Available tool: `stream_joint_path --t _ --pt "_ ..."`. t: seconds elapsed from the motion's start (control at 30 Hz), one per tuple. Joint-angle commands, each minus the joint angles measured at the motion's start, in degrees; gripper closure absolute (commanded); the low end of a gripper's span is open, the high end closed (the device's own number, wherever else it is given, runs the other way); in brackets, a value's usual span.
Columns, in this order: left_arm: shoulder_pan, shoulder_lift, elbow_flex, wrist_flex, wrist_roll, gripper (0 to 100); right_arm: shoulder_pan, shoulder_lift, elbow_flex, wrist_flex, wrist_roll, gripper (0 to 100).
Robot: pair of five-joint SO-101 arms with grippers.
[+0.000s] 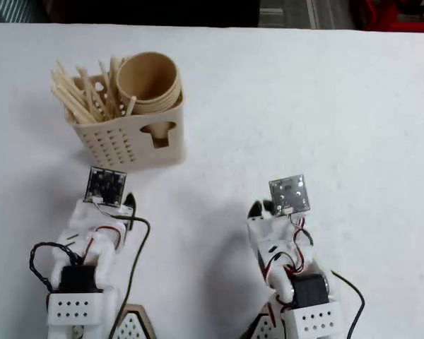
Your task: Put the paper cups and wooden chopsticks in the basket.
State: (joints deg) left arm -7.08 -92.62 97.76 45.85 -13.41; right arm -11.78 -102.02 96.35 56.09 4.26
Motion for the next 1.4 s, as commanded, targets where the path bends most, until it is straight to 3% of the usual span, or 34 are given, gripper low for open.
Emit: stream_joint_path --t 0.0,0.23,0.53,1.37 --pt "-0.66 -0.66 -0.44 3.78 0.7 83 0.57 -0.75 0.53 6.64 0.62 95.1" --pt "-0.75 -0.75 -0.53 13.45 0.62 84 0.66 -0.75 0.53 13.93 0.62 95.4" --pt "-4.7 -0.75 -0.53 13.36 0.79 98 0.57 -0.75 0.53 16.31 0.62 95.4" --pt "-4.7 -0.75 -0.53 13.36 0.79 97 0.57 -0.75 0.53 16.31 0.62 95.4"
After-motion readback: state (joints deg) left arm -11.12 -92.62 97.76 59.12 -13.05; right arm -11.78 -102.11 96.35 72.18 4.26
